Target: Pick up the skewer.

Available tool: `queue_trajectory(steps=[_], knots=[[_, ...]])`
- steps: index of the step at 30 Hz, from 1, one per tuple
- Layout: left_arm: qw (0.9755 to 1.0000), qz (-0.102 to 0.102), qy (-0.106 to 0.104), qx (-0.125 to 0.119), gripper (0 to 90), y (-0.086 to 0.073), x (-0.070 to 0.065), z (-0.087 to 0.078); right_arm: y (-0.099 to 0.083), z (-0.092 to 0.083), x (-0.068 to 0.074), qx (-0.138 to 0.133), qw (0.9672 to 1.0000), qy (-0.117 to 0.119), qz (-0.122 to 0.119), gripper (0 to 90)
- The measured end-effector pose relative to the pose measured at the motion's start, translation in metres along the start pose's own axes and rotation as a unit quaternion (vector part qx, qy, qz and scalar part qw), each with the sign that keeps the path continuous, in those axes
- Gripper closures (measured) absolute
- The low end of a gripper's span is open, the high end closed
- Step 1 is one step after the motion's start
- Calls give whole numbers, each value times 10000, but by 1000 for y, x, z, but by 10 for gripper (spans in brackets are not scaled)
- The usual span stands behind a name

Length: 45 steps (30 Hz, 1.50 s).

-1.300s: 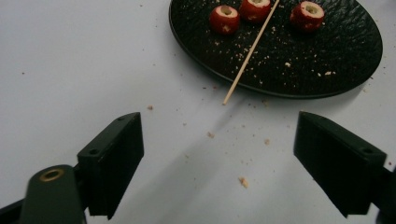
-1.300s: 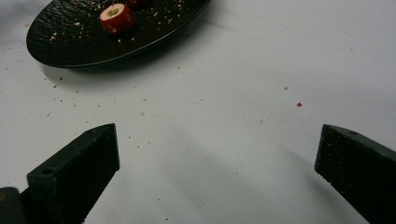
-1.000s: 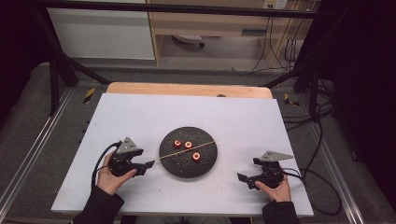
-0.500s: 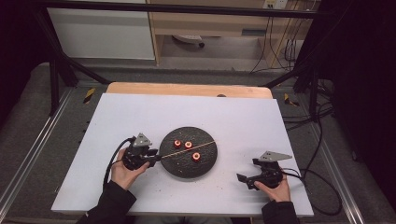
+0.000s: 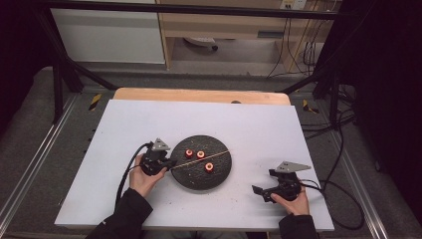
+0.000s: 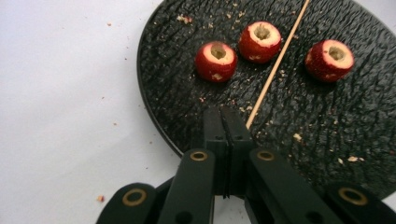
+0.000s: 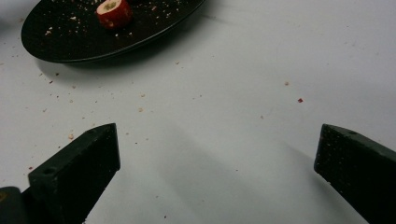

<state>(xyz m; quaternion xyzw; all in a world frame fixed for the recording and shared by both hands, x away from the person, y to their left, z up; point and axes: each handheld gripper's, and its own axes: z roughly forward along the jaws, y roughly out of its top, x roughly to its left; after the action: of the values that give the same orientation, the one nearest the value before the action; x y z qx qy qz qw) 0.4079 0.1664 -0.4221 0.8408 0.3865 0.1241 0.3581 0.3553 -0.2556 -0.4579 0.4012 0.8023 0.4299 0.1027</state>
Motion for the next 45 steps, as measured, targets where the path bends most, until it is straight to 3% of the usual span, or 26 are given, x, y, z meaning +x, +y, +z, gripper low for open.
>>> queue_trajectory(steps=[9,24,30,32,33,35,36,38,45], knots=[[9998,123,-112,132,896,-2,-4,6,0,0,0,3,10000,15,17,11],[9978,409,-482,202,896,-8,-30,5,0,0,1,0,10000,11,19,11],[9974,497,-473,224,894,-5,-36,3,0,0,0,1,10000,10,14,11],[9974,515,-465,214,844,0,-36,-1,0,0,1,3,10000,7,21,11],[9974,533,-442,197,772,2,-36,-3,0,0,0,7,10000,8,17,11],[9970,562,-467,238,739,9,-36,-7,0,0,0,8,10000,8,17,11],[9967,578,-498,288,641,11,-36,-7,0,0,0,1,10000,9,10,11],[9962,647,-449,365,576,15,-38,-7,0,1,0,7,10000,13,11,11],[9938,724,-436,723,464,24,-43,5,0,1,0,18,10000,18,14,11]])
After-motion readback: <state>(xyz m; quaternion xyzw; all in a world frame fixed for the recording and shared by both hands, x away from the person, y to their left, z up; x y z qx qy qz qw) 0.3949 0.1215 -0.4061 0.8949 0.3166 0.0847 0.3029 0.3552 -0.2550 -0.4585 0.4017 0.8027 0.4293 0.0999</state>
